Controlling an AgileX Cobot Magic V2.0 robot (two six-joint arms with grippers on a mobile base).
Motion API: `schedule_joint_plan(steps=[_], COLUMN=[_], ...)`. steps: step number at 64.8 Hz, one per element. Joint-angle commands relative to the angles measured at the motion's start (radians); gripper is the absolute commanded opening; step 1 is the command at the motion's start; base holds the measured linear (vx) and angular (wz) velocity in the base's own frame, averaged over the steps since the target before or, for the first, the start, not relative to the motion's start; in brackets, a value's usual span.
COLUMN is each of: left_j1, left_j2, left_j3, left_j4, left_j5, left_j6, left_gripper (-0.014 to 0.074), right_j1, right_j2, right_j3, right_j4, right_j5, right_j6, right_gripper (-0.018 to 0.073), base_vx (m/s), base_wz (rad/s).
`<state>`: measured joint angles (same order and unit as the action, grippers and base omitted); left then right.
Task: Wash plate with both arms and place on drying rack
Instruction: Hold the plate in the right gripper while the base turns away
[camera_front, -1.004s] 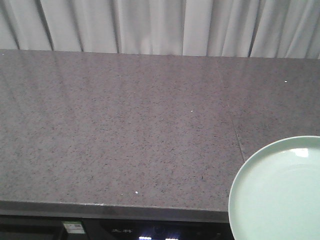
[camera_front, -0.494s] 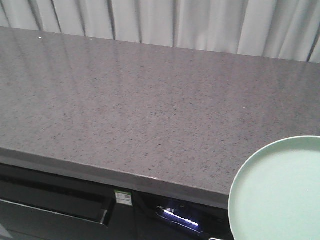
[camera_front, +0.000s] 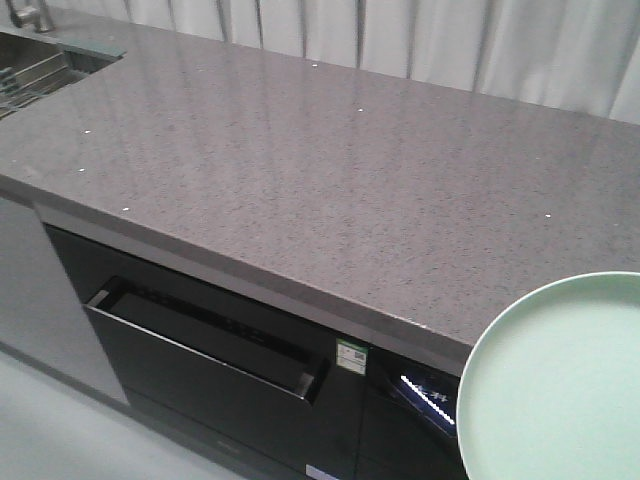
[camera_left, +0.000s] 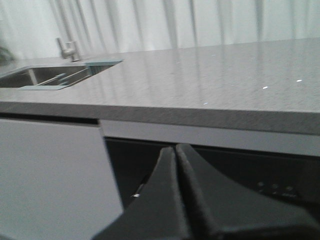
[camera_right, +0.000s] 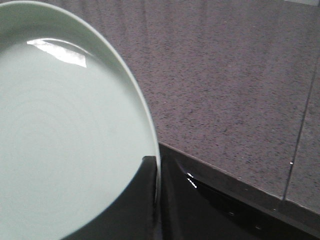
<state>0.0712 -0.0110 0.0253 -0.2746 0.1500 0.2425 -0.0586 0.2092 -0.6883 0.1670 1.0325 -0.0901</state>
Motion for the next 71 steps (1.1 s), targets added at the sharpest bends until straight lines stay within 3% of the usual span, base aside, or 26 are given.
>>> schedule_joint_plan(steps=[1, 71], left_j1=[0.000, 0.000], left_j2=[-0.015, -0.015], left_j3=[-0.025, -0.025], left_j4=[-0.003, -0.003], left_j5=[-0.070, -0.070], left_j6=[-0.008, -0.008], left_gripper=[-0.0006, -0.0006], right_j1=[-0.003, -0.003], right_j2=[0.014, 0.014], right_j3=[-0.023, -0.023], right_j4=[0.002, 0.002], right_j5=[-0.069, -0.069], right_j6=[0.004, 0.004], right_gripper=[-0.0001, -0.0001], base_vx=[-0.13, -0.10], base_wz=[0.49, 0.46])
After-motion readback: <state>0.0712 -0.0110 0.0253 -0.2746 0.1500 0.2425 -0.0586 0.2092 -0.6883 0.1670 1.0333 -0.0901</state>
